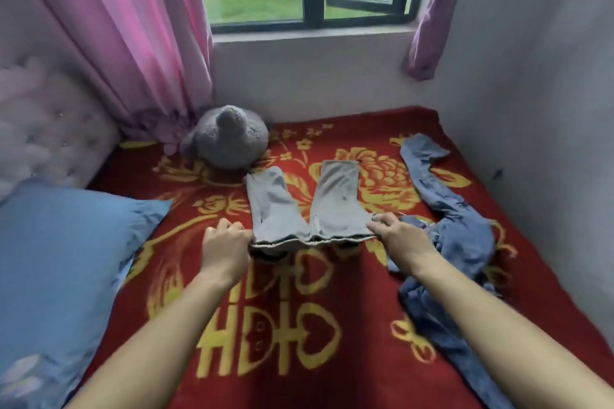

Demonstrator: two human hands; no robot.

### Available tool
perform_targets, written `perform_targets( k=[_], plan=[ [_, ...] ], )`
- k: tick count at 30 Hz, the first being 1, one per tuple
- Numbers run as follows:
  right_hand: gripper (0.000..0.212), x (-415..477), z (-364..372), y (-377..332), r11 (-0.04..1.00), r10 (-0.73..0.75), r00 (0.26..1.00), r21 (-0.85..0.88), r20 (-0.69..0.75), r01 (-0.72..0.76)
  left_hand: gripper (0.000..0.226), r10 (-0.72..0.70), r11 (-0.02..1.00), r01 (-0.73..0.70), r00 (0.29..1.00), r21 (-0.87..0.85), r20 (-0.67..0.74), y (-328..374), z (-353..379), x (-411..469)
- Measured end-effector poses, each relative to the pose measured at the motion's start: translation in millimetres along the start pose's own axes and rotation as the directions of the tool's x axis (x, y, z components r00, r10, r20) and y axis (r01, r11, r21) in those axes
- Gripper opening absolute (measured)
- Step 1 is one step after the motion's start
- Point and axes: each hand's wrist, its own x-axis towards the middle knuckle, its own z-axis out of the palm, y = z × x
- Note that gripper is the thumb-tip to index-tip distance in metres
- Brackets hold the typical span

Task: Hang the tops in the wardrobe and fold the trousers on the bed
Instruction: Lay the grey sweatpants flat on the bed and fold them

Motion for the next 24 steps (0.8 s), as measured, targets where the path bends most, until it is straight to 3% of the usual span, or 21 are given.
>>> perform_targets(
  k=[3, 6, 13, 16, 21, 24],
  plan=[
    [0.035, -36.7, 76.4, -15.9, 1.0, 0.008, 0.982, -0.029, 0.19, -0.003, 0.029, -0.066, 0.997, 0.073, 0.969, -0.021, 0.238, 14.3, 82.4, -67.9],
    [0.03, -73.7, 127.7, -30.8, 0.999, -0.003, 0.946, -0.047, 0.325, 0.019, 0.023, -0.051, 0.998, 0.062, 0.92, -0.017, 0.39, 25.8, 125.4, -128.3],
    [0.027, -113.9, 160.3, -38.2, 0.998, 0.007, 0.941, -0.059, 0.339, 0.014, 0.023, 0.012, 1.0, -0.01, 0.921, -0.008, 0.39, 25.5, 137.0, -151.4],
    [0.03, -130.6, 177.9, -41.9, 0.999, 0.033, 0.934, -0.023, 0.355, -0.027, 0.034, 0.046, 0.999, -0.042, 0.914, -0.019, 0.404, 32.3, 152.3, -161.8],
    [0.037, -169.3, 247.5, -46.8, 0.999, 0.019, 0.902, -0.047, 0.431, 0.002, 0.06, 0.088, 0.993, -0.118, 0.816, 0.015, 0.571, 49.4, 223.9, -221.3],
    [0.039, -184.6, 300.0, -48.0, 0.996, -0.007, 0.82, -0.064, 0.572, 0.054, 0.068, 0.056, 0.995, -0.1, 0.729, 0.025, 0.683, 62.5, 270.4, -252.2]
  ],
)
